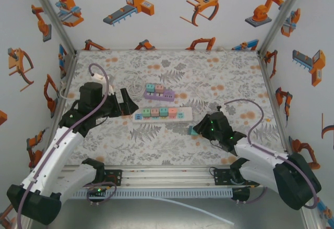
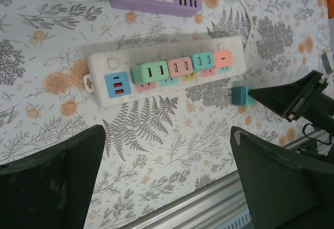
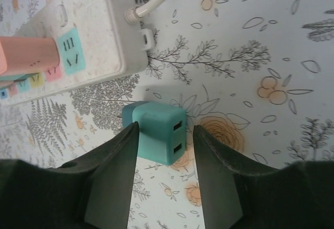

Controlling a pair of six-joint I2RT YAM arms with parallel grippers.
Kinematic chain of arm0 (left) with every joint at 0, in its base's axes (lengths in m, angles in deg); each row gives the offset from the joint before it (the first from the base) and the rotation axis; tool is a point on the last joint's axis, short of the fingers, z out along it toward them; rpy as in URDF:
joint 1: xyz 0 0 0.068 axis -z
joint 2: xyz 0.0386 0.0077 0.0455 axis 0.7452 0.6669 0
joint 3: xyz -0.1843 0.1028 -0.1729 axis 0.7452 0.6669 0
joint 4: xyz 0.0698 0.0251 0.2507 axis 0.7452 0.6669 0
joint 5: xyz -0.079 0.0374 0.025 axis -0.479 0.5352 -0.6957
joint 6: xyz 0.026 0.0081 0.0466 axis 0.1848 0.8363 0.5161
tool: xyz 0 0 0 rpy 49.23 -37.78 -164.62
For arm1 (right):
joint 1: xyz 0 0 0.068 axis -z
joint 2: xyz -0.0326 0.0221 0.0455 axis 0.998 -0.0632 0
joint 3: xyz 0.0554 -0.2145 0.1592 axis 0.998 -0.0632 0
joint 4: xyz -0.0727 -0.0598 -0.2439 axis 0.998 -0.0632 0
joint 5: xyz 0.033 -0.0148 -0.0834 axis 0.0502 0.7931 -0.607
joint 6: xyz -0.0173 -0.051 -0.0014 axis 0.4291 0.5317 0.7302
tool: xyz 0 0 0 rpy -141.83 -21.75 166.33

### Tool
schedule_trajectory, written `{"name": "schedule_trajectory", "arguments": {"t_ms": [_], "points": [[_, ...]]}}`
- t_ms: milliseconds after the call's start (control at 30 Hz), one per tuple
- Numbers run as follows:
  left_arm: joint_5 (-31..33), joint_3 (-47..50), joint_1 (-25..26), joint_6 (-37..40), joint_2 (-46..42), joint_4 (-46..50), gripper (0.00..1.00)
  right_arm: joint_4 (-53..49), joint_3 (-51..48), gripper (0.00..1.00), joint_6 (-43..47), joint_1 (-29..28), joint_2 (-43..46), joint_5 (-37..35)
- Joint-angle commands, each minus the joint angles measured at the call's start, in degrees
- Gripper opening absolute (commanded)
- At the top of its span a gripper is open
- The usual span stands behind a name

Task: Pull the plug off the socket

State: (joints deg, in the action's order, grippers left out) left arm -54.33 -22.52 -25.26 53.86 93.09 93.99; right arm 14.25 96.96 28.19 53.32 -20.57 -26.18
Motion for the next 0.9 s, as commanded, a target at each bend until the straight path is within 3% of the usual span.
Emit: {"name": "schedule_trajectory", "arguments": {"t_ms": [0,133,267,300,500,667,767,867], "points": [[4.38,1.22,0.2,-3.08,1.33,0.06,0.97,-6.11,3.76,0.46,4.18,-0.21,3.66,-3.98],[8.2,0.47,-0.28,-7.08,6.39,0.73,0.97,-5.95,7.35,0.46,12.57,-0.34,8.71,-3.88],[11.09,-0.08,-0.42,-10.54,11.27,-0.53,0.99,-4.53,11.7,0.47,27.84,-0.34,11.09,-3.37],[12.13,-0.17,-0.46,-11.47,12.21,-0.75,0.96,-3.6,12.74,0.46,32.9,-0.33,11.09,-1.99],[11.71,-1.66,-1.28,-11.35,17.17,-2.07,0.84,0.56,15.91,0.43,57.57,-0.72,7.58,17.16],[10.97,-4.42,-1.82,-10.0,21.96,-0.4,0.8,-2.63,18.96,0.45,77.29,-1.56,2.27,26.3],[11.31,-4.83,-2.01,-9.54,24.53,-0.26,0.78,-9.69,23.04,0.46,89.58,-2.2,-4.03,33.68],[11.4,-5.31,-2.17,-8.7,27.18,0.09,0.75,-11.39,26.77,0.46,93.9,-3.14,-10.47,33.21]]}}
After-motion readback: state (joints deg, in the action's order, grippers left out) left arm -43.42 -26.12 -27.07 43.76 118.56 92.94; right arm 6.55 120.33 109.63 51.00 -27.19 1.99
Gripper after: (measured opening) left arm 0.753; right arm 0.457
